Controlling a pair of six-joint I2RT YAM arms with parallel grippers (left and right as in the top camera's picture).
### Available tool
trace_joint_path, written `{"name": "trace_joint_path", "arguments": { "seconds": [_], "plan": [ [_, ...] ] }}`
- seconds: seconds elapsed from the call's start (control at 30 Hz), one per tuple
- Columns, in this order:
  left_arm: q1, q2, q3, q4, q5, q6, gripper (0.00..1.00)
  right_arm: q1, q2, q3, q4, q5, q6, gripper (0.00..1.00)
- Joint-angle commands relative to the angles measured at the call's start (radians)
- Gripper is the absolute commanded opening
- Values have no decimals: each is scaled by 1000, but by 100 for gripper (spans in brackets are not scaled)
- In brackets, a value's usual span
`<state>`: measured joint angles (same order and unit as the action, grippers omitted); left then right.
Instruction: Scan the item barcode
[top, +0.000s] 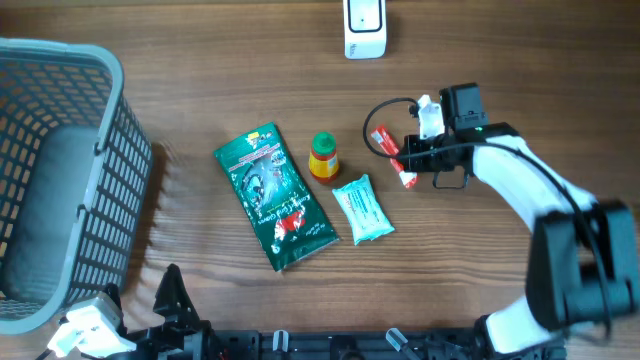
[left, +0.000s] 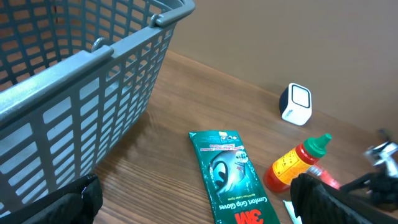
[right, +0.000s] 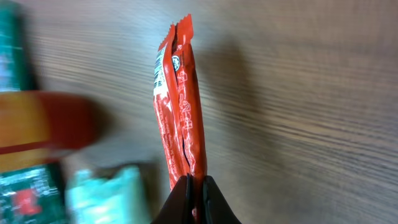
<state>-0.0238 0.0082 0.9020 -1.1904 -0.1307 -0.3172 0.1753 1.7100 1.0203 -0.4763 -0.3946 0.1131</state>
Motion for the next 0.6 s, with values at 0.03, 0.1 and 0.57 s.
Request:
{"name": "trace_joint_path", "arguments": {
  "seconds": [0.03, 0.1, 0.57],
  "plan": [
    [6, -2, -1, 1, -2, -6, 100, 31, -187, 2, -61, -4, 17, 5],
    [6, -2, -1, 1, -2, -6, 100, 39, -192, 2, -150, -19, -14, 5],
    [6, -2, -1, 1, -2, -6, 100, 319, -189, -100, -309, 163, 95, 5]
  ]
}}
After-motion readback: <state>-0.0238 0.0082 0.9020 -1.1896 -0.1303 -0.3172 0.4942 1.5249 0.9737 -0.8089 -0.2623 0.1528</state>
